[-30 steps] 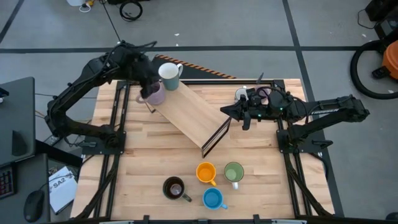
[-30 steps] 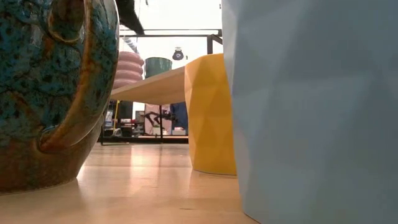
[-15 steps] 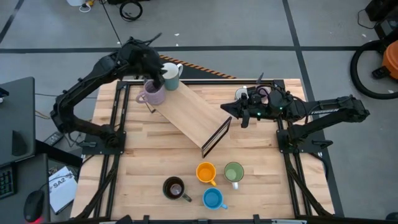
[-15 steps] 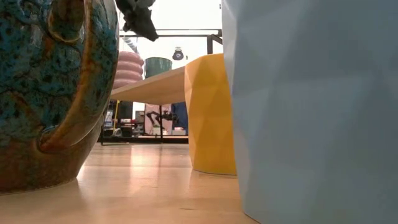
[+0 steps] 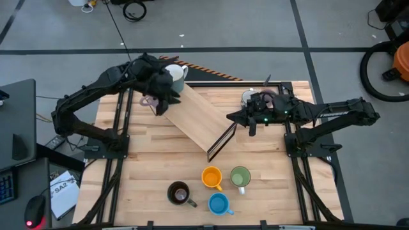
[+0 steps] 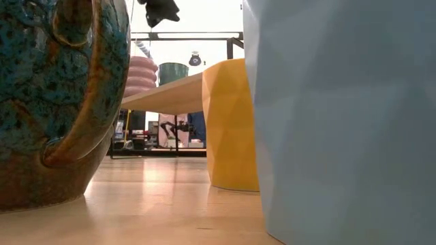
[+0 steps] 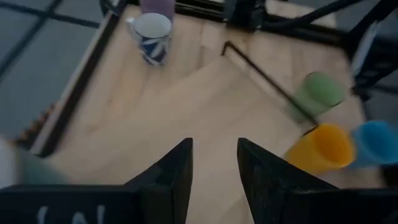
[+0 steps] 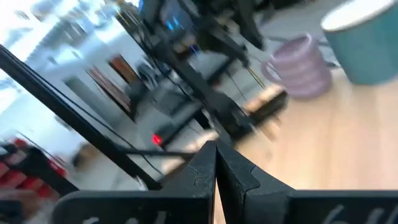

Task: Place coffee mugs
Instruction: Put the white patterned mug on the shelf

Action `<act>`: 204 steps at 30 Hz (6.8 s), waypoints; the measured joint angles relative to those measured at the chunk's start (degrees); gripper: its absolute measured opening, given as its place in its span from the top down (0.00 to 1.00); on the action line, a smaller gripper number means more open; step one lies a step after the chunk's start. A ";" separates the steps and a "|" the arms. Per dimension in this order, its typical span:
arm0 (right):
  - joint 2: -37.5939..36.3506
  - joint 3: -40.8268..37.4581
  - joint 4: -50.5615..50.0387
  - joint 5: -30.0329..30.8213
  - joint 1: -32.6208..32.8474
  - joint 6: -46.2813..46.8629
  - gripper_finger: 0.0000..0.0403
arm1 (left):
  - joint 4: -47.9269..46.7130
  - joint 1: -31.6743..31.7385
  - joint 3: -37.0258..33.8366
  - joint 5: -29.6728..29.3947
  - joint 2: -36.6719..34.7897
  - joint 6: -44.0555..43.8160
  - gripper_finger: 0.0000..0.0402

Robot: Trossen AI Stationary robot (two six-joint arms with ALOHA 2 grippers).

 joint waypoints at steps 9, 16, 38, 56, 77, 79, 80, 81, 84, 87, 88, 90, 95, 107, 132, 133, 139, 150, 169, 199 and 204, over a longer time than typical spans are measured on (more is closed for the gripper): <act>0.27 14.02 -31.31 7.07 -4.07 -5.82 0.96 | -0.01 -9.04 0.00 -4.43 0.00 -16.55 0.67; 3.91 19.34 -47.59 -2.59 -15.69 -9.04 0.95 | 0.03 -14.19 -0.02 -9.21 0.00 -24.48 0.67; 22.80 19.36 -63.38 -8.79 -33.56 -29.48 0.59 | 1.94 -17.70 -0.07 -7.71 -0.31 -27.30 0.67; 35.58 19.36 -65.30 -0.38 -35.17 -49.93 0.60 | 0.69 -16.02 -0.04 -5.00 -4.50 -21.69 0.67; 39.41 19.36 -64.47 -0.16 -34.69 -53.77 0.93 | 0.45 -16.02 -0.04 -5.13 -4.42 -22.75 0.67; 39.38 19.36 -64.76 -0.55 -34.66 -53.71 0.93 | 0.45 -16.02 -0.04 -5.61 -4.42 -22.74 0.67; 39.38 19.36 -65.03 -0.63 -34.57 -53.70 0.93 | 0.47 -16.02 -0.04 -5.99 -4.42 -22.73 0.67; 39.38 19.36 -65.45 -0.71 -34.47 -53.71 0.93 | 0.47 -16.02 -0.04 -6.54 -4.42 -22.72 0.67; 39.41 19.88 -67.25 -1.00 -34.18 -54.02 0.91 | 0.50 -16.03 -0.04 -9.15 -4.42 -22.75 0.67; 39.41 22.16 -68.19 -0.81 -34.12 -55.16 0.91 | 0.50 -16.08 -0.04 -12.73 -4.42 -22.26 0.67; 39.41 23.16 -68.23 -0.62 -34.12 -55.72 0.91 | 0.50 -16.19 -0.04 -13.94 -4.42 -21.79 0.67; 39.41 25.27 -68.88 -0.64 -34.20 -56.43 0.92 | 0.50 -16.77 -0.04 -16.84 -4.42 -20.57 0.67; 39.41 30.74 -70.61 -0.25 -35.04 -55.78 0.92 | 0.27 -18.22 -0.04 -20.07 -4.42 -13.94 0.67; 39.38 46.64 -79.90 -0.86 -34.19 -40.90 0.92 | 3.37 -14.34 -4.53 -13.70 -6.14 3.35 0.67; 39.43 63.32 -70.08 -10.39 -25.74 -18.26 0.92 | 27.87 -6.87 -32.33 -10.82 -27.75 -10.79 0.67; 39.43 63.32 -69.01 -10.39 -25.30 -17.78 0.92 | 27.86 -6.48 -32.33 -11.02 -28.18 -10.76 0.67; 39.45 63.32 -64.23 -10.35 -23.32 -15.39 0.92 | 27.66 -4.34 -32.33 -11.25 -29.30 -10.51 0.67; 39.47 63.33 -64.40 -13.33 -20.75 -11.99 0.92 | 27.58 -3.80 -32.33 -11.23 -29.14 -9.41 0.67; 45.78 66.10 -79.80 -20.36 -14.61 -3.02 0.92 | 28.10 -3.80 -32.33 -11.23 -29.14 -9.24 0.67; 58.36 81.56 -89.81 -11.14 -14.51 -4.46 0.91 | 27.95 -3.80 -32.33 -11.23 -29.14 -8.82 0.67; 58.25 80.50 -89.91 -13.09 -15.32 -5.21 0.91 | 27.93 -3.80 -32.33 -11.23 -29.14 -8.87 0.67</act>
